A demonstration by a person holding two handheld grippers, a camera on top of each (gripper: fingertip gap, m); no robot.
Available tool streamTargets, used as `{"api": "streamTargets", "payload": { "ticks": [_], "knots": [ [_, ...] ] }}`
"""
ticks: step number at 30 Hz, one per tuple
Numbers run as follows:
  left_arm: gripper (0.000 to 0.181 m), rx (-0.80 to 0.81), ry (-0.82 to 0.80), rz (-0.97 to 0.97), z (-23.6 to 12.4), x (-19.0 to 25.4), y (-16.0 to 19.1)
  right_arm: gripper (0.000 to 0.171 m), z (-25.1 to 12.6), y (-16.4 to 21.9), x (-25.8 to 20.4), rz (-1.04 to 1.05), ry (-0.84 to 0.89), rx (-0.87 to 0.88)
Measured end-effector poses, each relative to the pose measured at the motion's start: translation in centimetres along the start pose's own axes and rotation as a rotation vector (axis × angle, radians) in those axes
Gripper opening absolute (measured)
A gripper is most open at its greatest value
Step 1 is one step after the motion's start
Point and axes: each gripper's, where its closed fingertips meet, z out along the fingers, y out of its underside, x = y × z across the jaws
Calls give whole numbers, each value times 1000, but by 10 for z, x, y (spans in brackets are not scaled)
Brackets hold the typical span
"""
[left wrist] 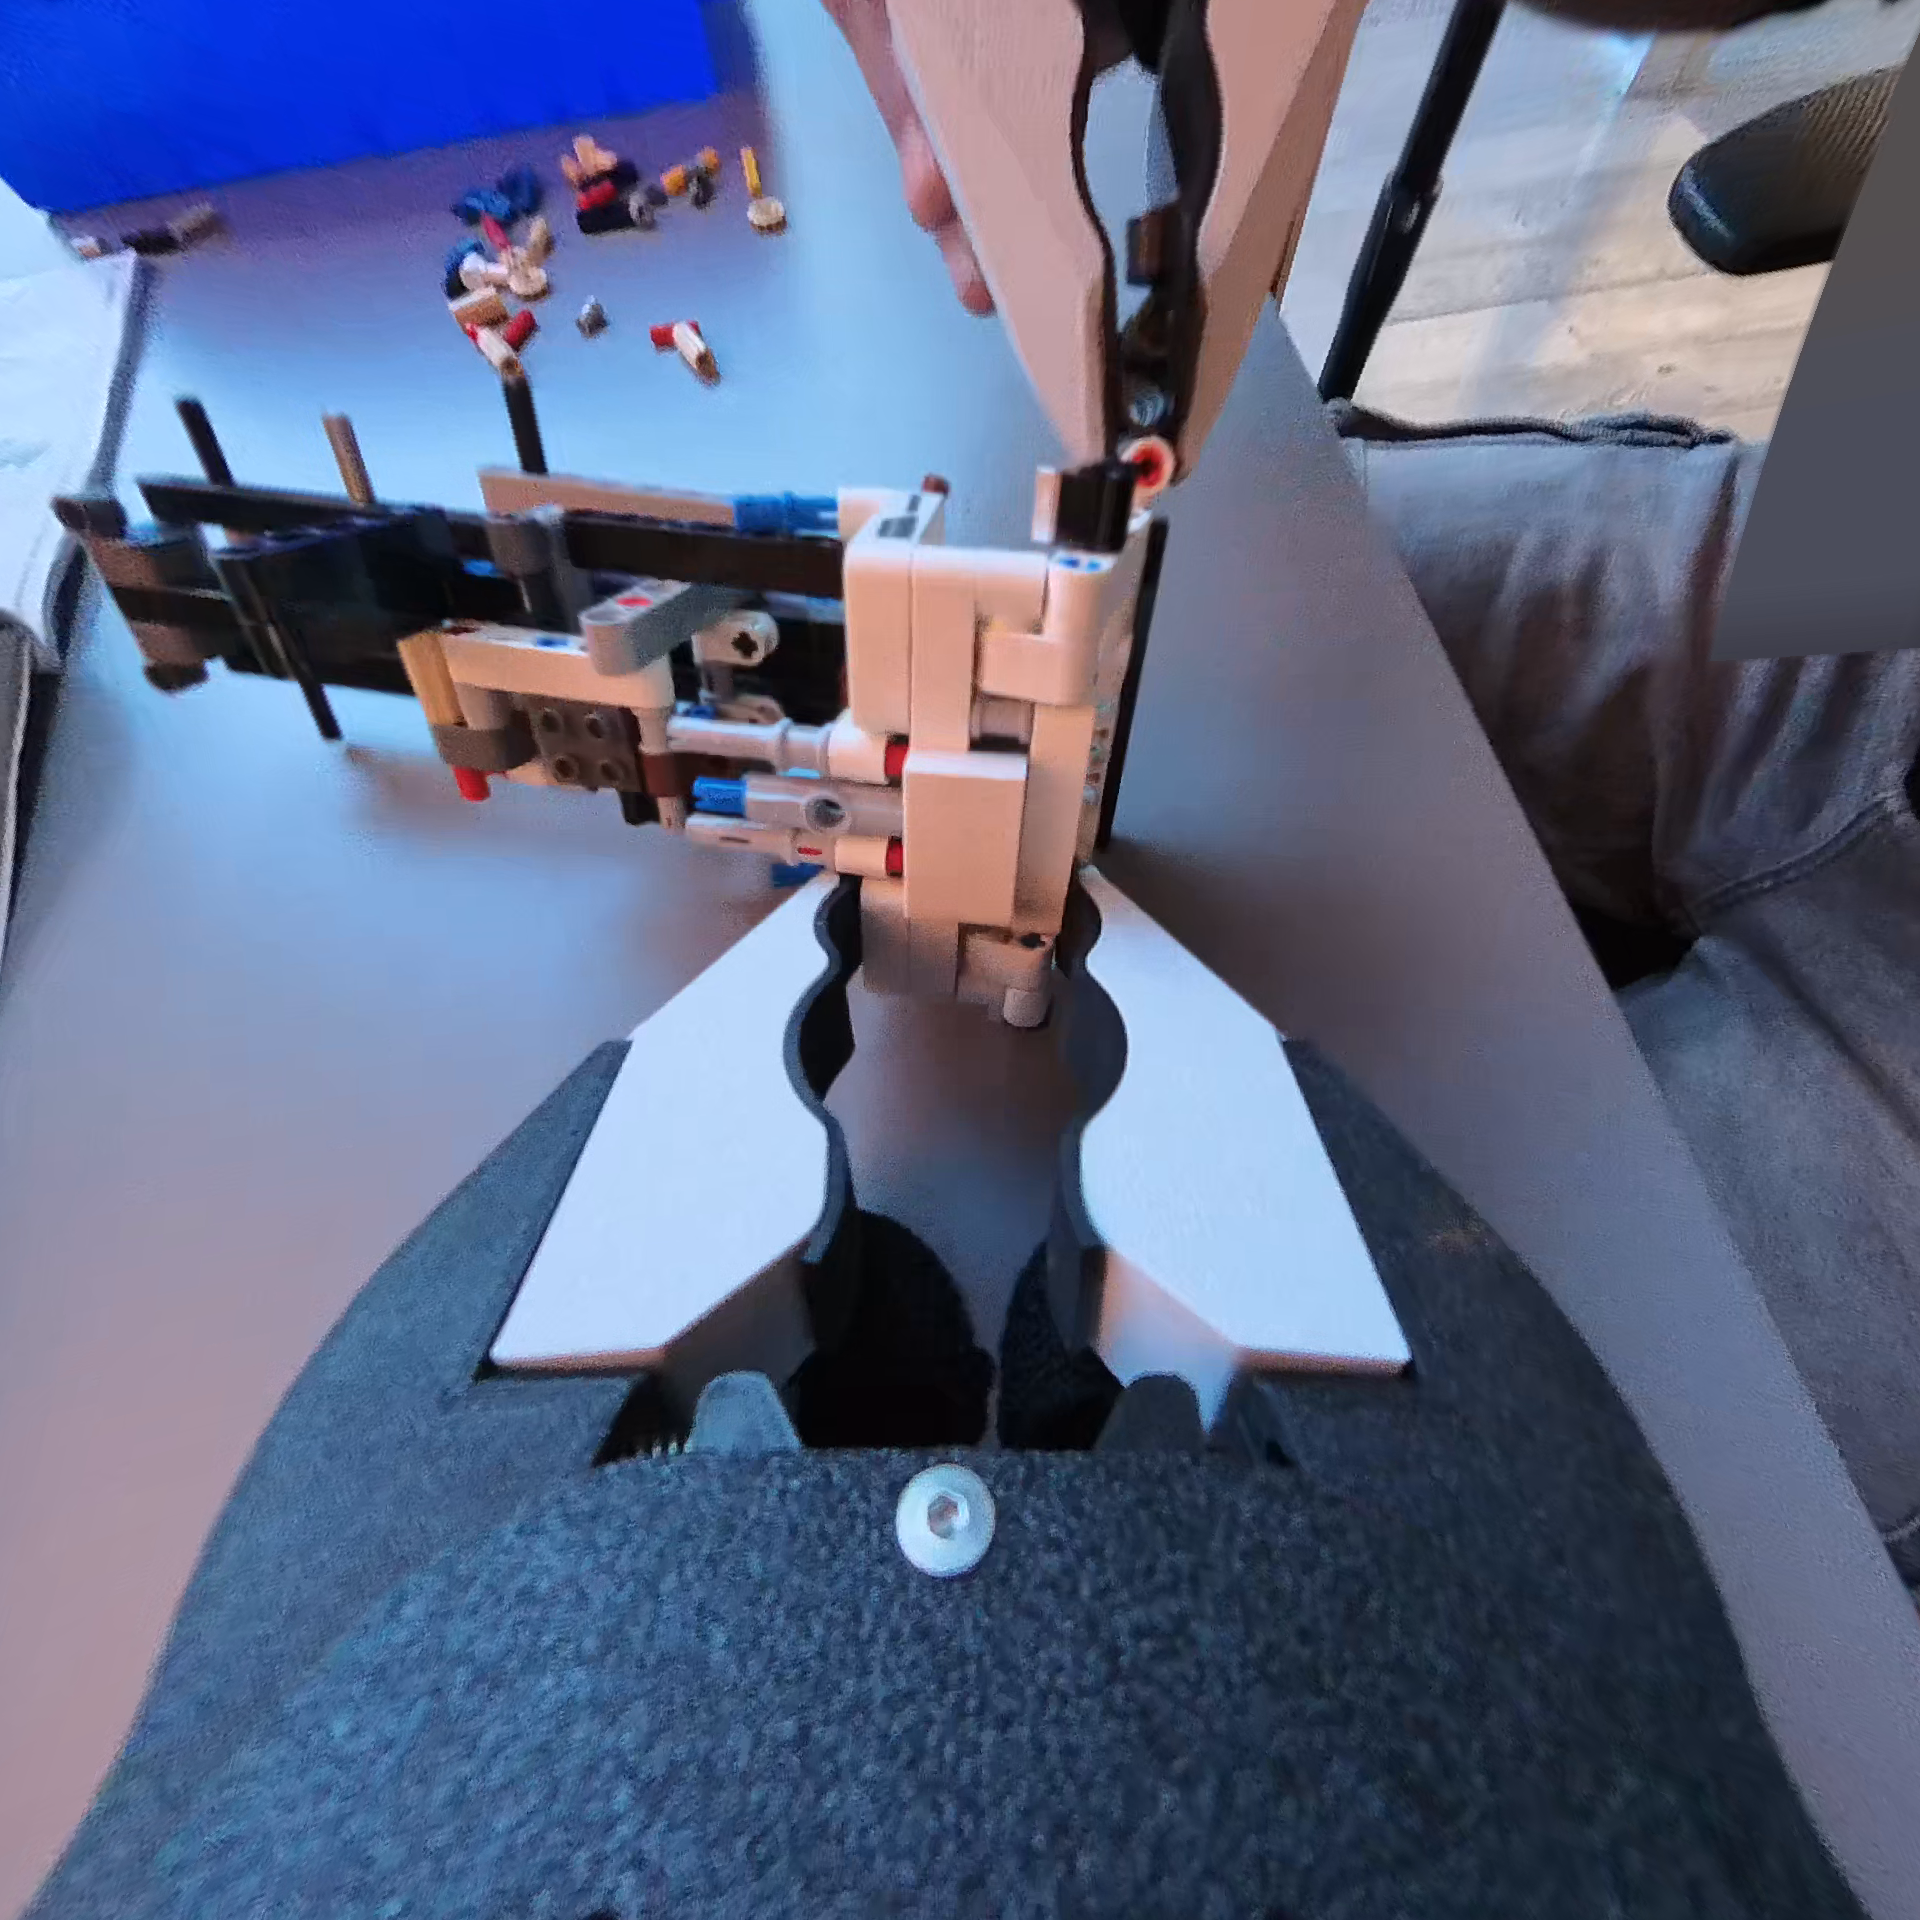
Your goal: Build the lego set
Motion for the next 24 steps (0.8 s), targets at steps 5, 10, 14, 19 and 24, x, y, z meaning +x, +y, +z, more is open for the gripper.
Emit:
{"api": "streamTargets", "payload": {
  "ticks": [5, 10, 14, 19, 24],
  "knots": [
    [37, -37, 15, -16, 1, 0, 7, 6, 4, -6, 1, 80, -115, -178],
    [38, -55, 34, -63, 1, -1, 10, 6, 7, -10, 2, 190, -220, -324],
    [47, -68, 11, -91, -3, -7, 15, 6, 13, -15, 5, 209, -256, -336],
    [48, -84, 2, -109, -9, -14, 21, 6, 17, -25, 8, 183, -213, -392],
    [49, -47, -26, -119, -26, -25, 14, 6, 6, -41, 15, 217, -184, -295]
  ]
}}
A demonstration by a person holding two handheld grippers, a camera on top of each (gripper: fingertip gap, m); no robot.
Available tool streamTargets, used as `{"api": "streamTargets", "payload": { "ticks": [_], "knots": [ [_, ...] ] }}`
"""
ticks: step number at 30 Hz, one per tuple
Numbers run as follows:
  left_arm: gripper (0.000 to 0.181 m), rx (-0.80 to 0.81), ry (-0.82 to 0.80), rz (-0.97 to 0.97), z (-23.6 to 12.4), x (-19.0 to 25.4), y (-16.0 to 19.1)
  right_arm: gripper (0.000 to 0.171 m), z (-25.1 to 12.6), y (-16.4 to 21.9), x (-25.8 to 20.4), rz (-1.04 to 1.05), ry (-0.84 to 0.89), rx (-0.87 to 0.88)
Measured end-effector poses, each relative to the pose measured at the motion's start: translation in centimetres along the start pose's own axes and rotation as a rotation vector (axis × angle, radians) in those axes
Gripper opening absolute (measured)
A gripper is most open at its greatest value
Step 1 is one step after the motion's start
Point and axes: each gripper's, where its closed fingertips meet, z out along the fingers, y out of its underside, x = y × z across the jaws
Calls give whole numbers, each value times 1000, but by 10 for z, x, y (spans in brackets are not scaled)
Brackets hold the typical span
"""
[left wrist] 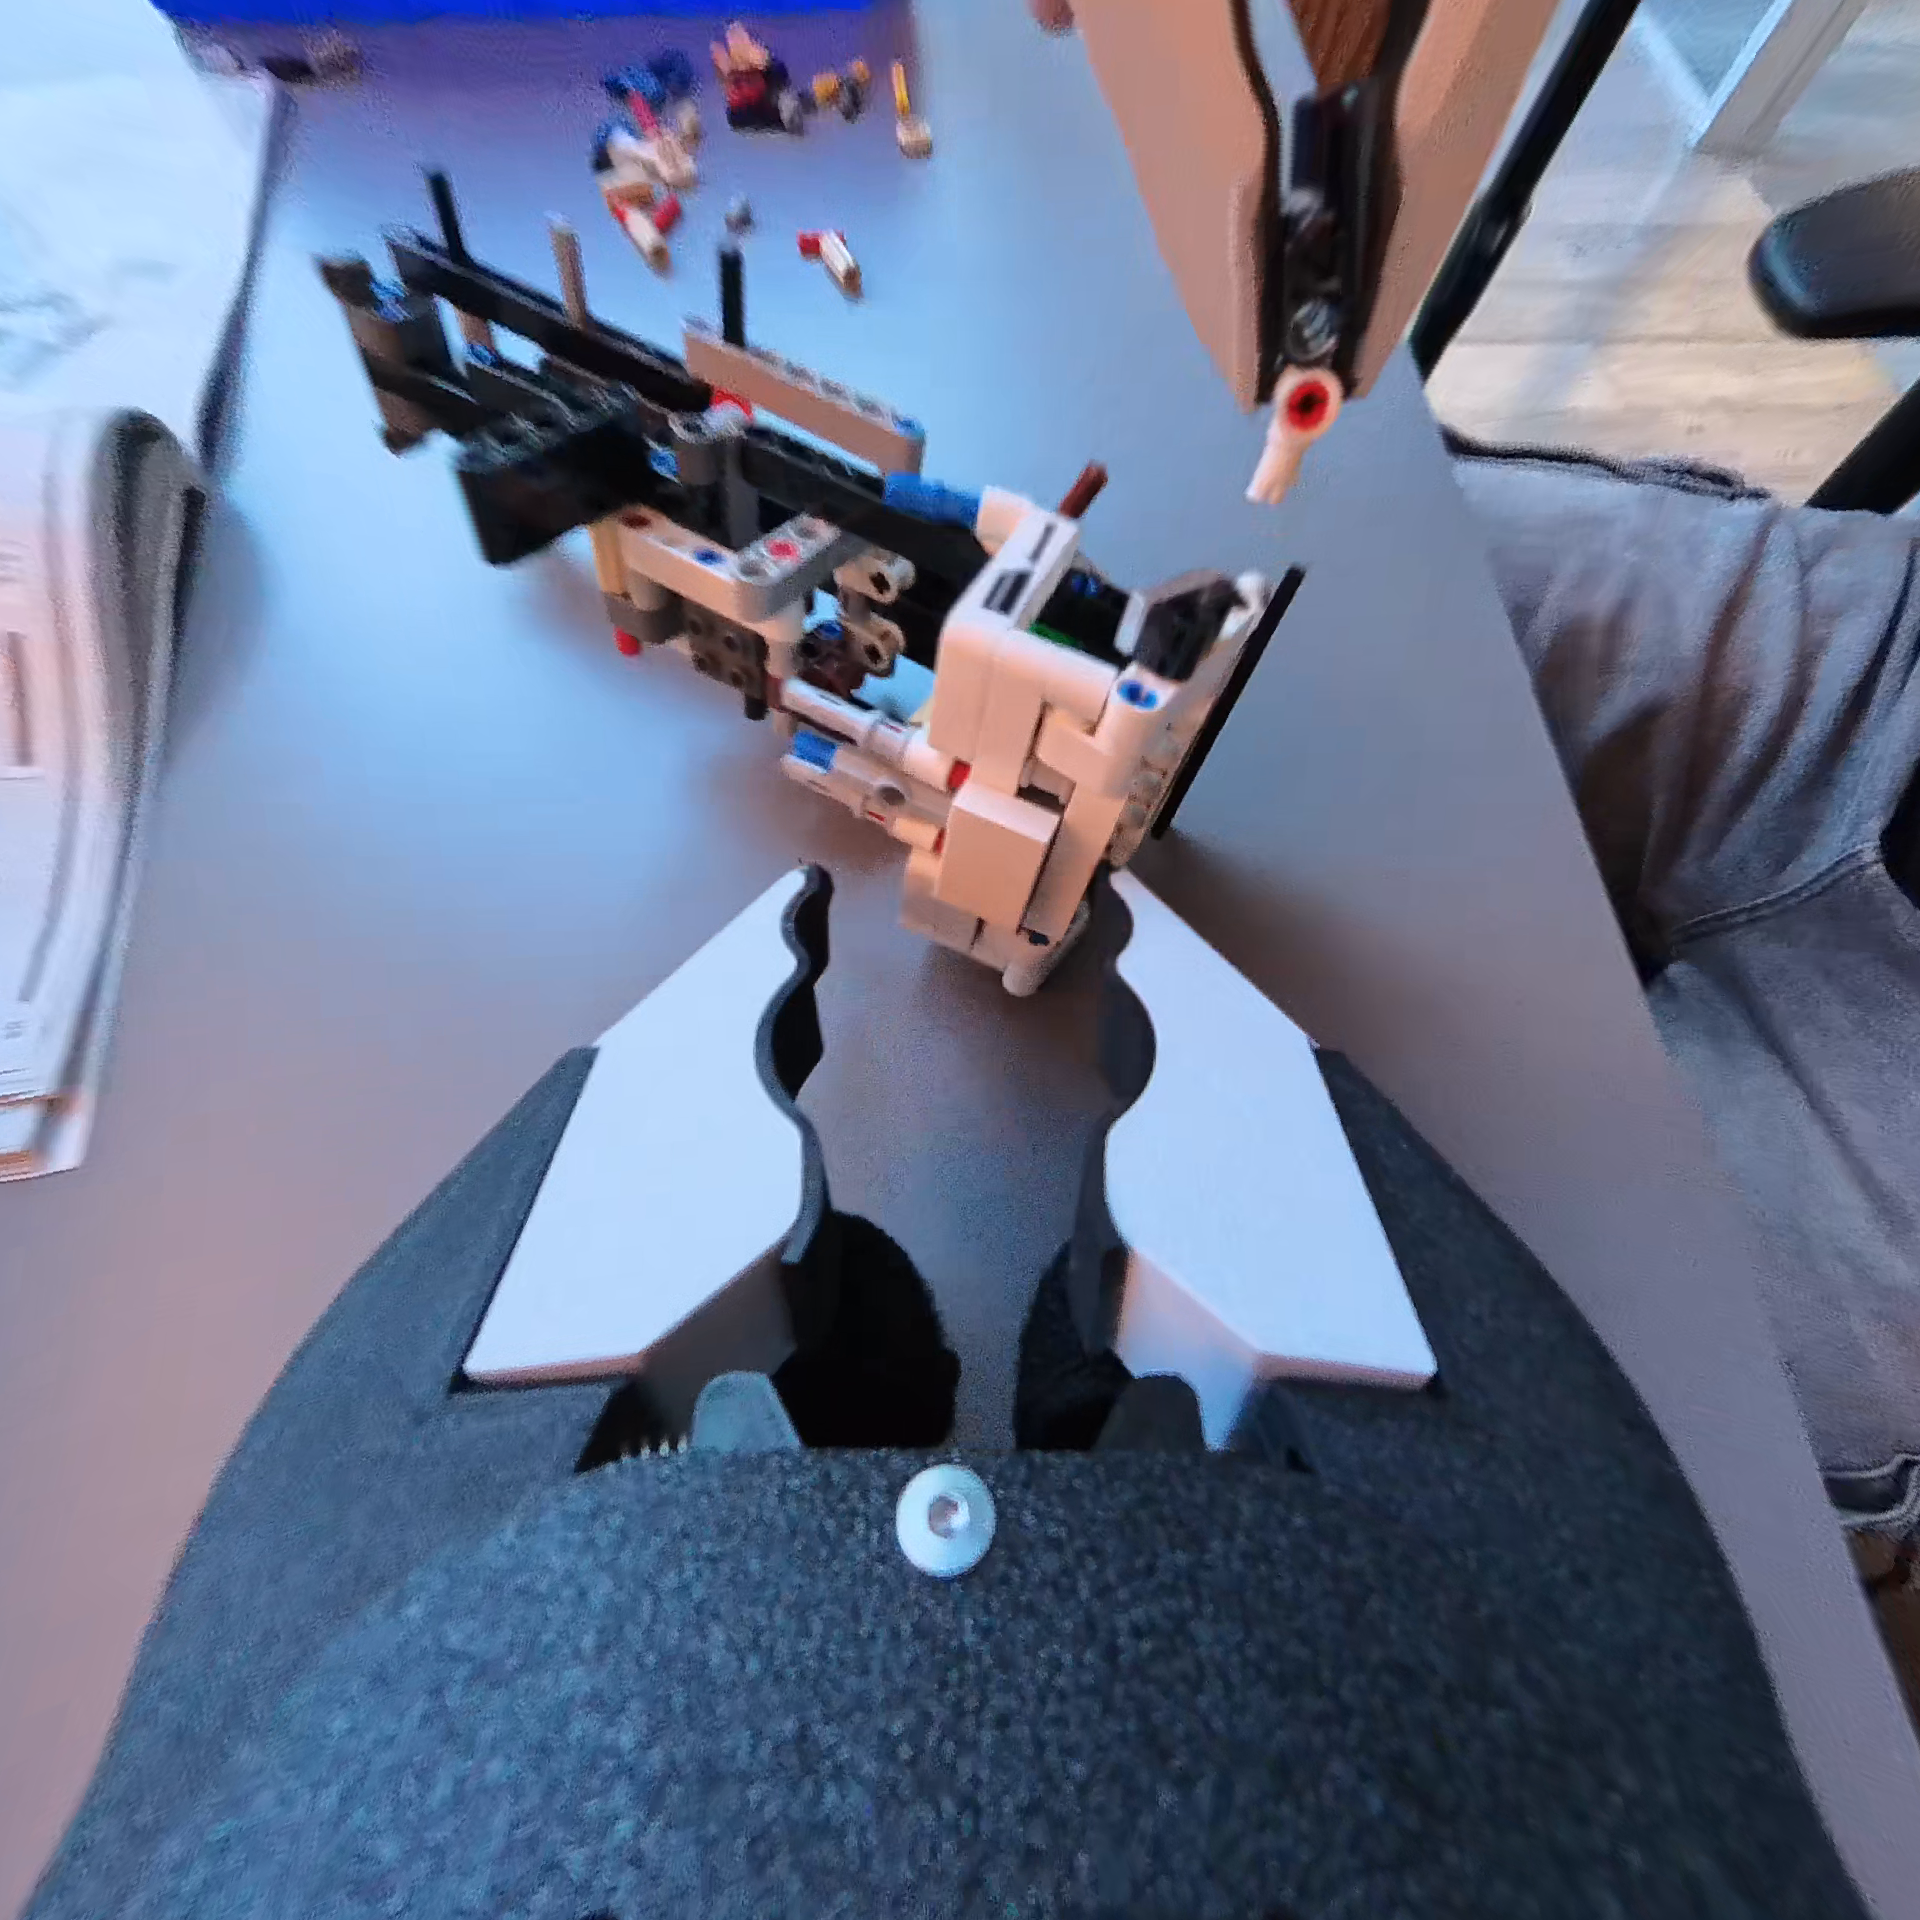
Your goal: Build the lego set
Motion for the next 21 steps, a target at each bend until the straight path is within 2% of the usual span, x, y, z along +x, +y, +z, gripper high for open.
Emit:
{"api": "streamTargets", "payload": {
  "ticks": [3, 8, 11, 14, 18, 21],
  "knots": [
    [49, 100, -7, -3, -24, -2, -23, 6, -11, -18, -4, 46, -47, 175],
    [36, 336, 73, 7, -55, 21, -70, 6, -11, -45, -4, 48, -54, 434],
    [24, 379, 123, 35, -58, 35, -77, 6, -6, -50, 0, 42, -9, 487],
    [12, 350, 137, 56, -55, 40, -74, 6, -2, -50, -3, 34, -7, 489],
    [5, 353, 146, 97, -54, 47, -74, 6, -2, -48, -12, 36, -76, 489],
    [6, 333, 116, 111, -51, 46, -73, 6, 0, -45, -10, 38, -52, 471]
  ]
}}
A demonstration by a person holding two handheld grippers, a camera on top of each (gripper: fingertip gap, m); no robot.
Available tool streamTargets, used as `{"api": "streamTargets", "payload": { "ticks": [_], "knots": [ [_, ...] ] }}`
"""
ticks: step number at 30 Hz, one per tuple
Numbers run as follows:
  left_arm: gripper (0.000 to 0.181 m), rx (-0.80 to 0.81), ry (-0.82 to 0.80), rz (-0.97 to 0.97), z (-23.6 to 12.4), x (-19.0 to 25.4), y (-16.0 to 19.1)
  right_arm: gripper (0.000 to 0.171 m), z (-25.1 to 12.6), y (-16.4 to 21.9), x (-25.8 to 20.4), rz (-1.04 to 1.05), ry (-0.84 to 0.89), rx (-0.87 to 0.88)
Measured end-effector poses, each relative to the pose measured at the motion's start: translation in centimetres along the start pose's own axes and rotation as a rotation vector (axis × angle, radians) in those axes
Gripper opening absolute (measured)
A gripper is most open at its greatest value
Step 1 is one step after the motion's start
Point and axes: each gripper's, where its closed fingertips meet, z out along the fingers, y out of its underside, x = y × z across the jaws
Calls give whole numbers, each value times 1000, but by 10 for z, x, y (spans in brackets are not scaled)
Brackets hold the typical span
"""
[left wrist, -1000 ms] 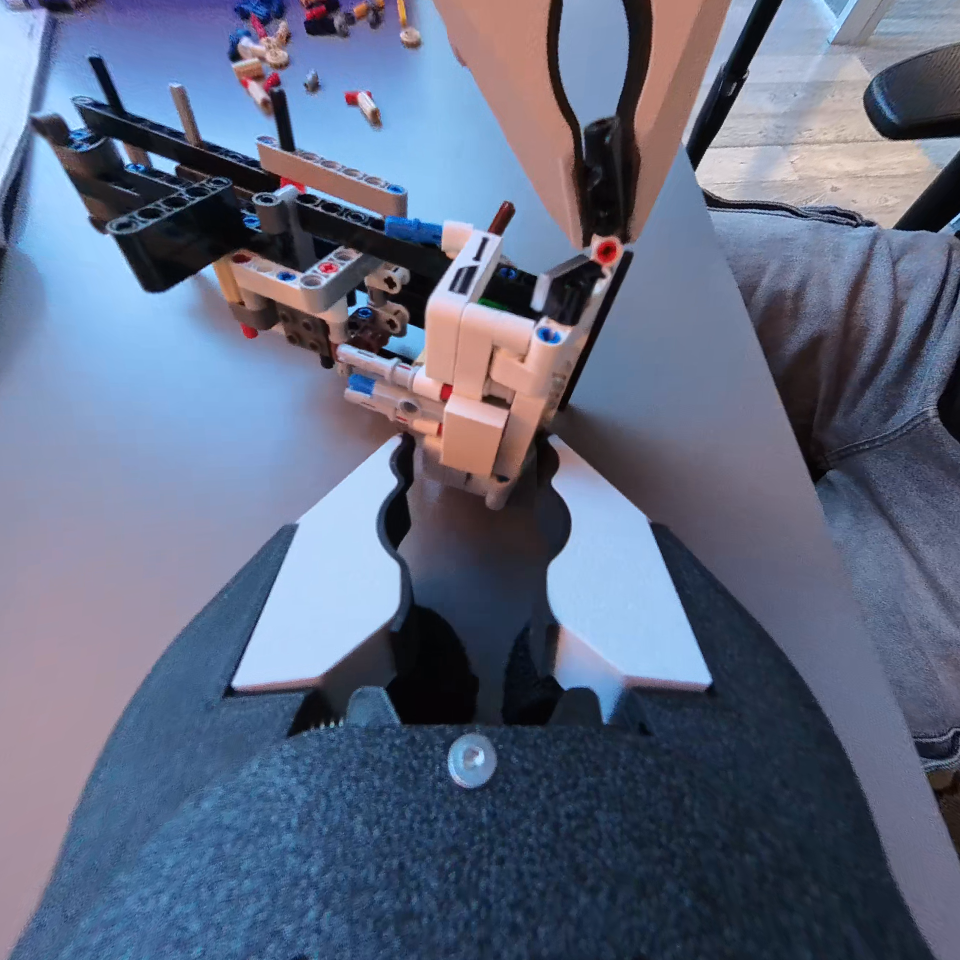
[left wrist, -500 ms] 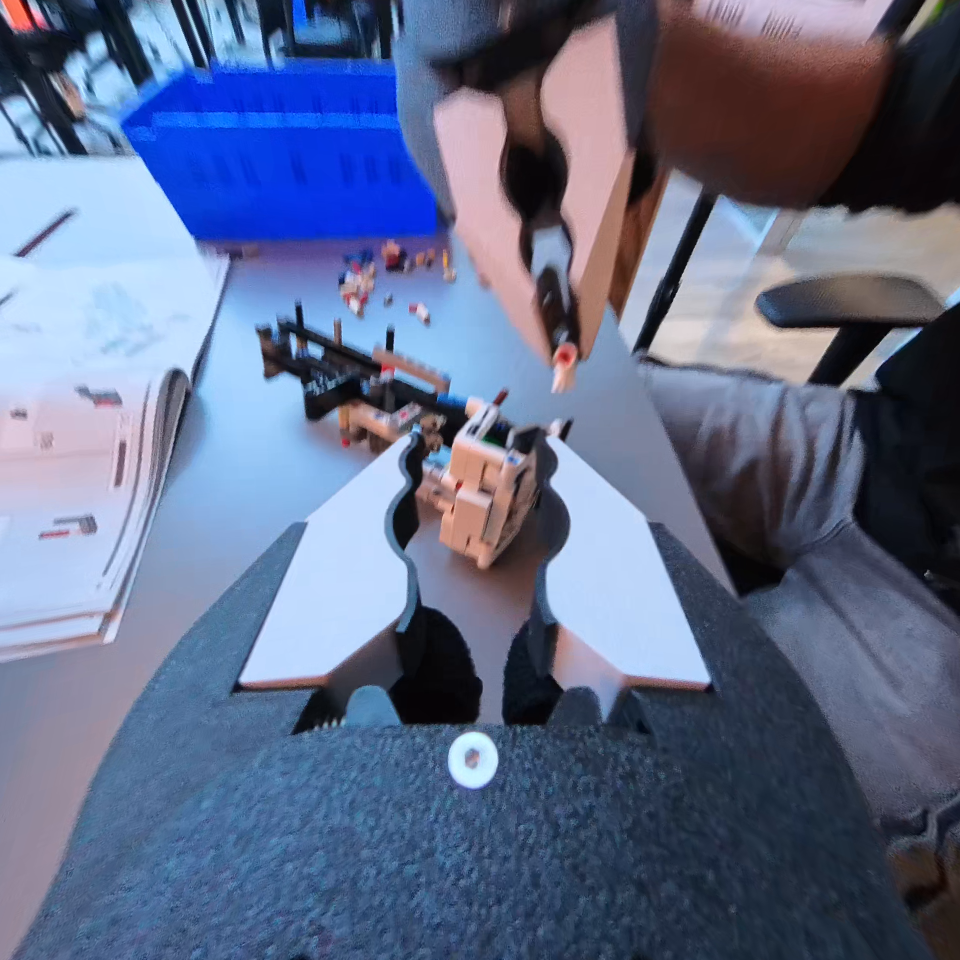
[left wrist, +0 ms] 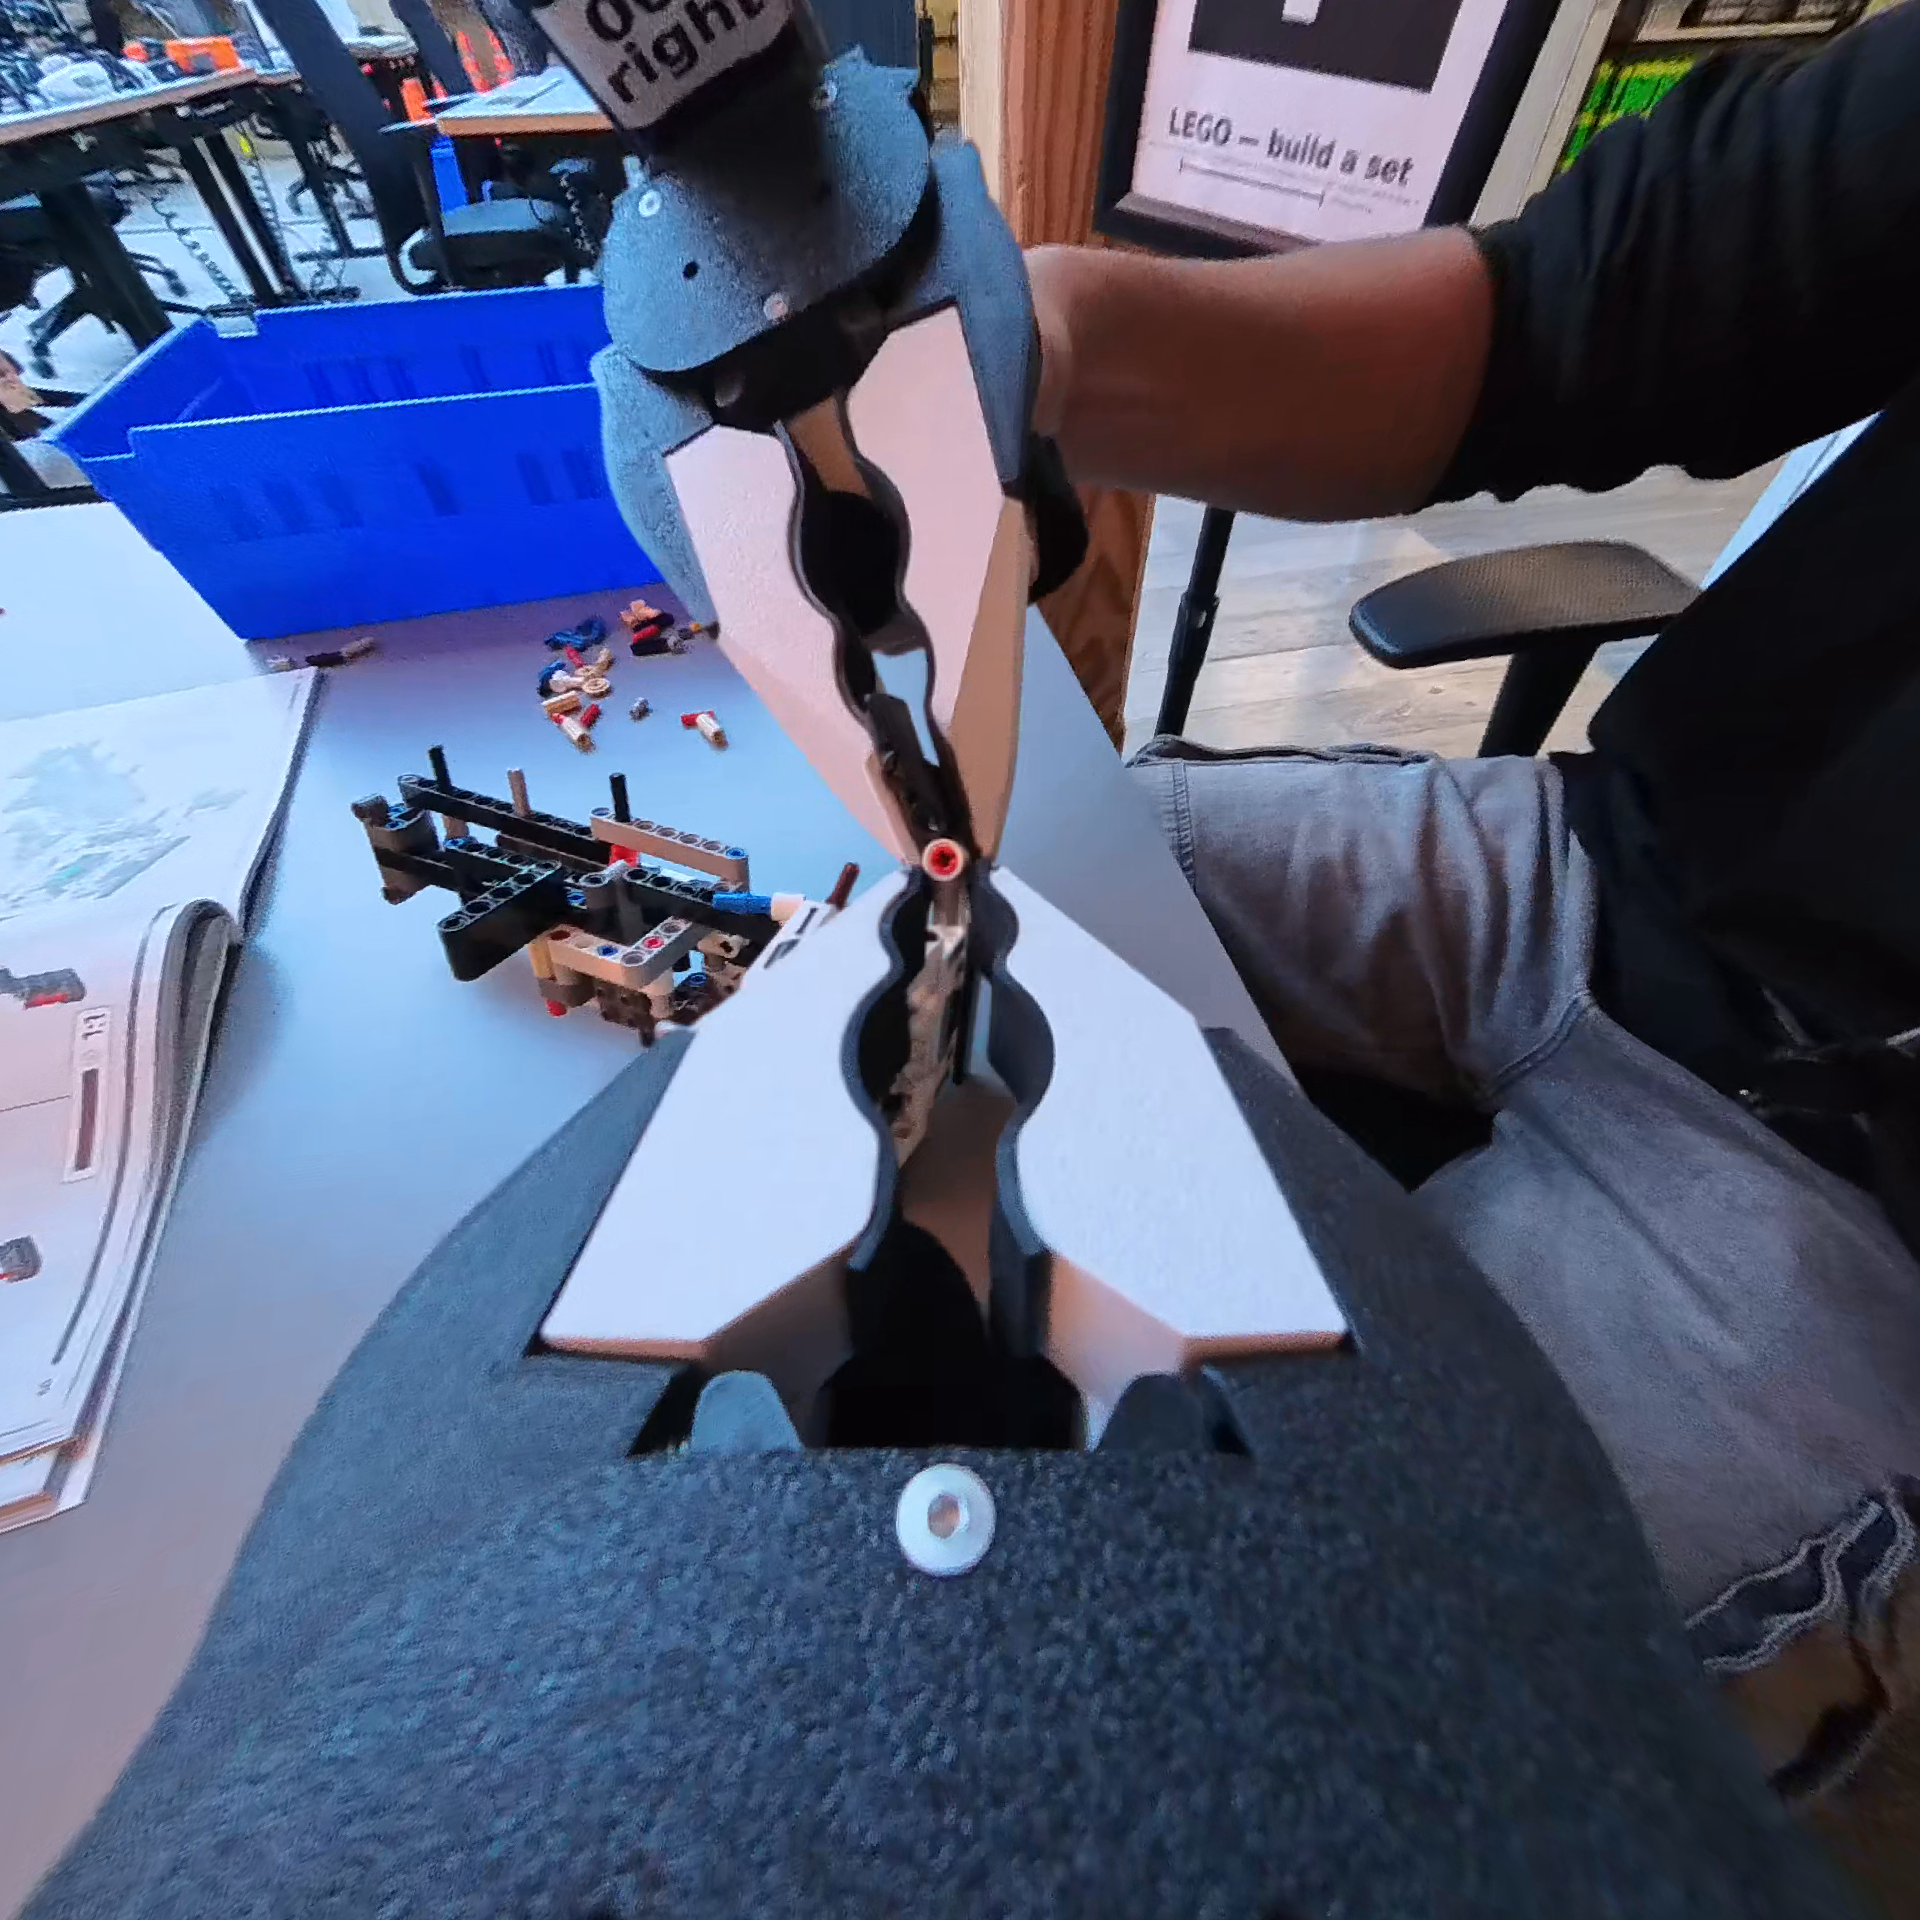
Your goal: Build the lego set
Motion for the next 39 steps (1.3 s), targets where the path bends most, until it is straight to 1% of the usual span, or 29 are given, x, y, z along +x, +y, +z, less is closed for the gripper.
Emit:
{"api": "streamTargets", "payload": {
  "ticks": [3, 5, 8, 9, 10, 13, 15, 17, 22, 23, 25, 26, 27, 28, 30, 32, 34, 37, 38, 39],
  "knots": [
    [8, 11, 24, -17, -2, 3, -3, 6, -3, -5, -3, -6, -1, 36],
    [13, -15, 26, -16, 0, 3, 1, 6, -2, -2, -5, -17, 4, 21],
    [12, -55, 38, -11, 8, 7, 10, 6, 1, -4, -7, -25, 7, 31],
    [7, -70, 34, -2, 10, 7, 13, 6, 2, -2, -6, -27, 20, 10],
    [6, -81, 33, 2, 11, 7, 16, 6, 3, 0, -4, -41, 34, -10],
    [6, -118, 34, 7, 14, 7, 23, 6, 6, 6, -2, -72, 79, -71],
    [7, -114, 14, 23, 14, 6, 22, 6, 6, 10, 1, -88, 110, -116],
    [6, -105, 33, 25, 13, 9, 19, 6, 6, 9, -4, -100, 97, -132],
    [3, -120, 35, 25, 14, 7, 24, 6, 8, 12, 0, -169, 195, -216],
    [3, -108, 40, 31, 13, 8, 23, 7, 9, 10, -2, -188, 205, -197],
    [3, -88, 39, 41, 10, 8, 18, 21, 10, 2, -10, -197, 195, -100],
    [2, -86, 40, 52, 9, 9, 17, 22, 11, 0, -13, -181, 191, -51],
    [3, -87, 46, 57, 9, 11, 16, 19, 11, -1, -12, -179, 208, -17],
    [3, -87, 55, 53, 9, 13, 16, 9, 10, -2, -10, -204, 254, 14],
    [3, -84, 76, 50, 8, 16, 15, 8, 11, -4, -13, -262, 303, 78],
    [3, -86, 99, 46, 8, 20, 15, 6, 12, -3, -17, -248, 302, 107],
    [3, -73, 91, 36, 11, 19, 13, 6, 9, -2, -16, -283, 346, 109],
    [4, -98, 42, 23, 12, 11, 17, 6, 5, 1, -8, -353, 502, 65],
    [7, -109, -1, 29, 10, 4, 19, 6, 1, 4, -3, -377, 577, 29],
    [16, -114, -51, 32, 7, -6, 20, 6, -3, 9, -1, -390, 634, -18]
  ]
}}
